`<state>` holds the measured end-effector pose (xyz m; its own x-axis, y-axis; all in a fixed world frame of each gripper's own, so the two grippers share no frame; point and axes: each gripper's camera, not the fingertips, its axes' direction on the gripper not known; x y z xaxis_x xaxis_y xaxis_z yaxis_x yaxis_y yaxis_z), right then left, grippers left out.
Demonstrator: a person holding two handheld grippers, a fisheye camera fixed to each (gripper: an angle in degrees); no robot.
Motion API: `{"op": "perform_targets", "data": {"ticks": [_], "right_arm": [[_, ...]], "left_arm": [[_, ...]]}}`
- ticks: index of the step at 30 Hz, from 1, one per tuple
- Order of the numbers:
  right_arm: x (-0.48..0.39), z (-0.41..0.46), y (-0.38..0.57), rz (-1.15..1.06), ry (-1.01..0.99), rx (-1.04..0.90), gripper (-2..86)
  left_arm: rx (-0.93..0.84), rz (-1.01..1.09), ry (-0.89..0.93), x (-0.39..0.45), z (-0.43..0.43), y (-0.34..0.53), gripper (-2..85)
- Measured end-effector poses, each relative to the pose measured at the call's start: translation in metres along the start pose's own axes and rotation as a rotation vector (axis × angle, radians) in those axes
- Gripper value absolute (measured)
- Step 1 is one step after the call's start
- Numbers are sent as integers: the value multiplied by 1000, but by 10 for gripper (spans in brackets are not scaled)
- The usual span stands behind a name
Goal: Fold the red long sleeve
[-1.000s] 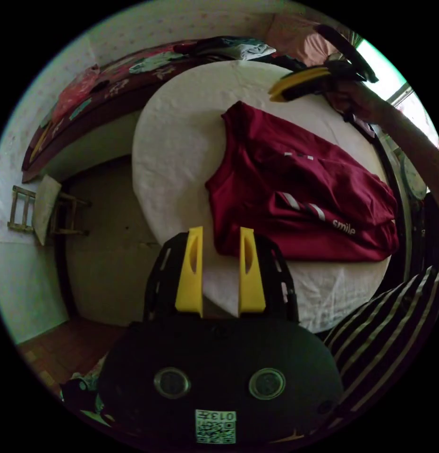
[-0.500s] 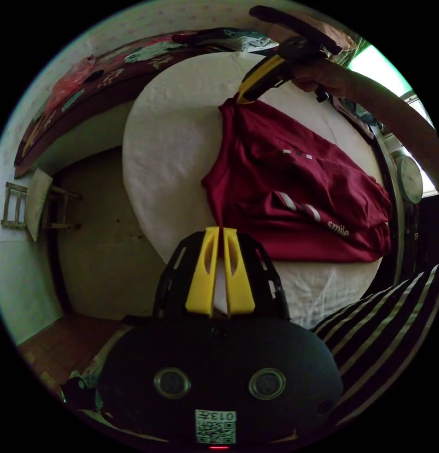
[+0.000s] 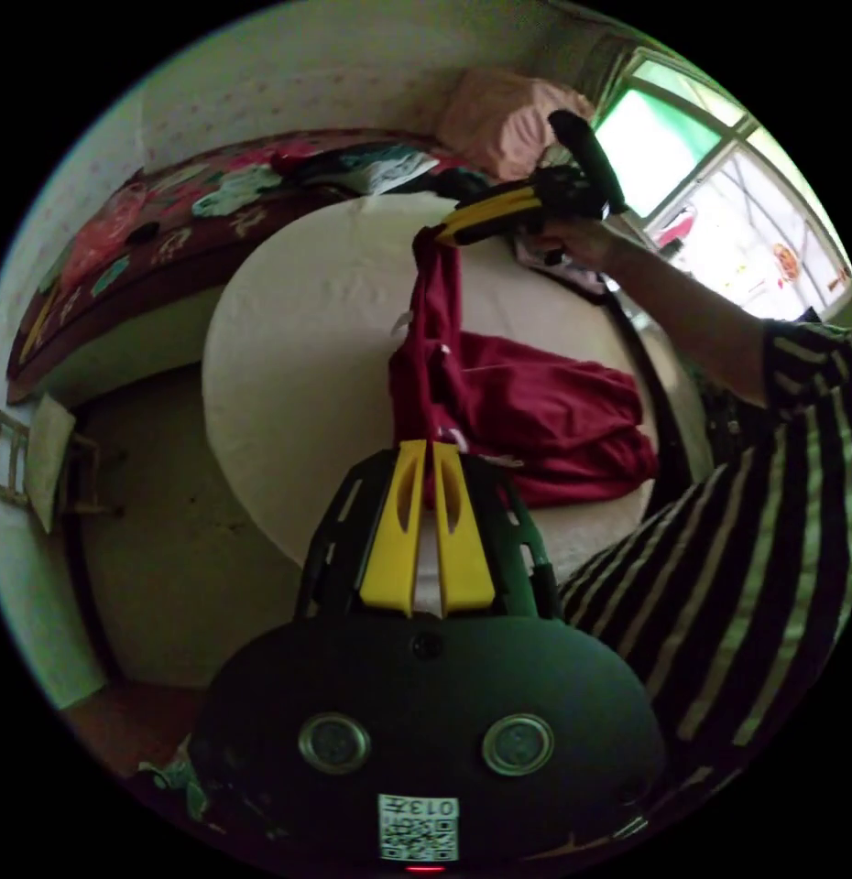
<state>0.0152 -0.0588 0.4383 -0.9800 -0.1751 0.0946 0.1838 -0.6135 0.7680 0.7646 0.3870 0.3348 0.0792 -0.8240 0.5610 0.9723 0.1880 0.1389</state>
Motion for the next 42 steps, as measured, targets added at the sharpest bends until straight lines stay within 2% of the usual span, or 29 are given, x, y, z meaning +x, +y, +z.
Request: {"op": "perform_targets", "data": {"ticks": [7, 12, 15, 20, 24, 28, 33, 35, 37, 39, 42], "right_arm": [[-41, -80, 171, 129, 108, 32, 12], [-70, -103, 285, 268, 145, 29, 12], [-89, -104, 346, 329, 176, -5, 12], [-109, -84, 441, 455, 234, -89, 13], [-117, -66, 487, 536, 218, -86, 14], [-131, -41, 516, 541, 217, -170, 19], [-143, -45, 559, 619, 303, -269, 22], [-149, -66, 579, 735, 369, -209, 20], [-161, -72, 579, 755, 348, -173, 16], [-182, -67, 566, 694, 300, -119, 10], [-210, -39, 551, 668, 299, -115, 5]], "left_arm": [[0, 279, 147, 94, -13, -14, 3], [-92, 513, 326, 178, 45, -24, 4], [-129, 650, 337, 218, 78, -25, 4], [-165, 708, 382, 248, 127, -40, 4], [-222, 761, 331, 265, 168, -39, 9], [-287, 818, 282, 274, 199, -29, 23], [-370, 930, 447, 308, 197, -22, 64], [-319, 971, 414, 310, 174, -24, 60], [-200, 924, 363, 292, 145, -32, 51], [-113, 753, 175, 246, 131, -51, 46], [-122, 553, -61, 190, 143, -73, 63]]}}
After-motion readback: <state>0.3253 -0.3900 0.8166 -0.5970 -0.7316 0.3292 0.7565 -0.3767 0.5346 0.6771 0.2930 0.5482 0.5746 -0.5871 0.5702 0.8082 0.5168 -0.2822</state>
